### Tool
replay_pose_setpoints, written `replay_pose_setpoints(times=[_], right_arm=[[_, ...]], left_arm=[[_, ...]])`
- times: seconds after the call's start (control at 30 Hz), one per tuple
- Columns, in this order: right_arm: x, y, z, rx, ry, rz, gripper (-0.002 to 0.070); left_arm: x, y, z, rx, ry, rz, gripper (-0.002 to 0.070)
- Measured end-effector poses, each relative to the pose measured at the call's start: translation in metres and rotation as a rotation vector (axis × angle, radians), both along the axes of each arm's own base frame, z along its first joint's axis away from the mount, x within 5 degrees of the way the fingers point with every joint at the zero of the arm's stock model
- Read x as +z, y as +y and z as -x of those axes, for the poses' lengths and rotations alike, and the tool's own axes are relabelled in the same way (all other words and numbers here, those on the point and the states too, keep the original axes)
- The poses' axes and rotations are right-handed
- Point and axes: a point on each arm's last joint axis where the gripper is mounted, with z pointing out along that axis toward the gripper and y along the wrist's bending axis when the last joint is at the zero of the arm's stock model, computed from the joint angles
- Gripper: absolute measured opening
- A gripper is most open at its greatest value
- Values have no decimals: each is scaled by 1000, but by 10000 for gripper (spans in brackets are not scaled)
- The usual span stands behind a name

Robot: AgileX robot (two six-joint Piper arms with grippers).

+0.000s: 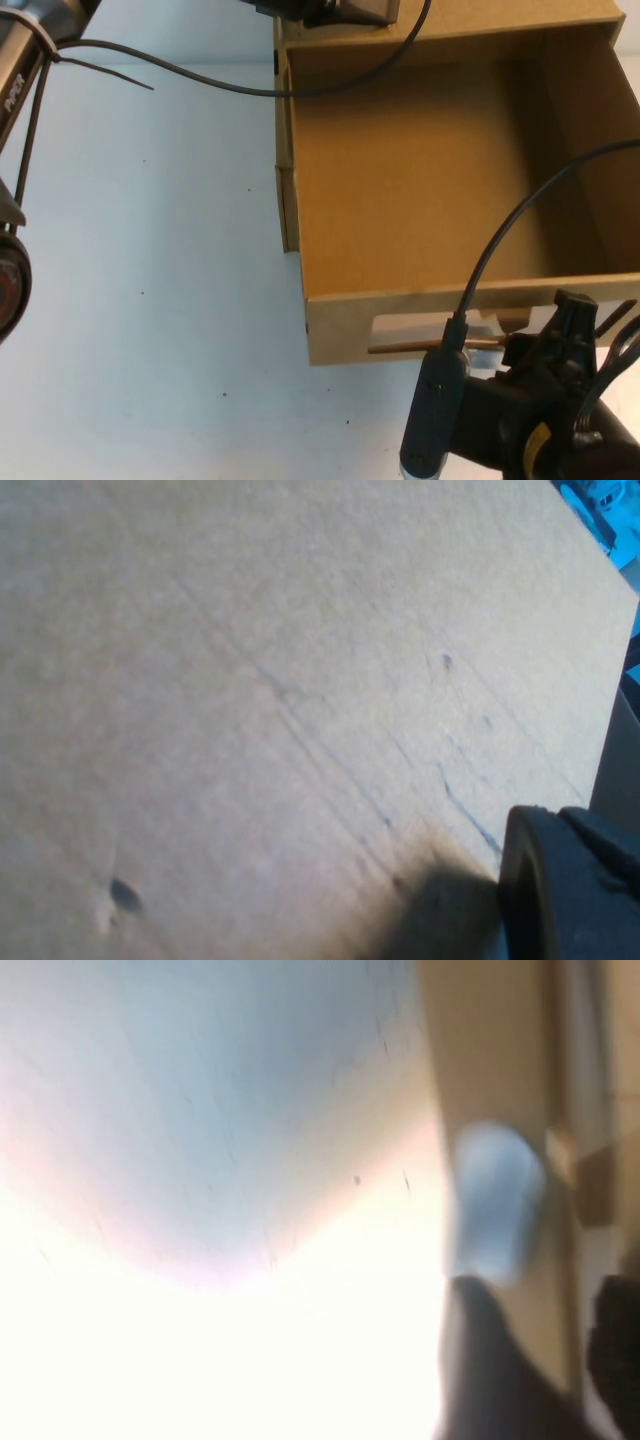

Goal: Open the shoe box
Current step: 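Pull the top drawer of the cardboard box fully open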

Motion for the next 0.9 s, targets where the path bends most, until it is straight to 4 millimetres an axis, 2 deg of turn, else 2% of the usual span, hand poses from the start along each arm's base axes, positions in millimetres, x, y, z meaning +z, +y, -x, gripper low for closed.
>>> replay_pose_setpoints(times=[0.07,0.17,0.33,0.5,0.67,0.77,0.9], right_arm=[[0,-1,0,-4,2,16,284],[2,-1,1,-16,16,15,319],[17,6,5,-21,106,-11,288],[43,8,16,-8,236,-56,261],[78,12,34,65,396,-167,255],[111,12,44,114,455,-303,243],[154,3,49,144,442,-469,187]], left_arm=[[2,0,0,-3,-13,-7,-4],[9,3,2,1,-48,-32,-4],[23,9,5,26,-125,-91,-4],[54,18,20,45,-215,-94,-4],[97,27,48,51,-317,-55,-4],[121,34,67,55,-379,-35,-4],[153,45,97,56,-479,-9,-4]])
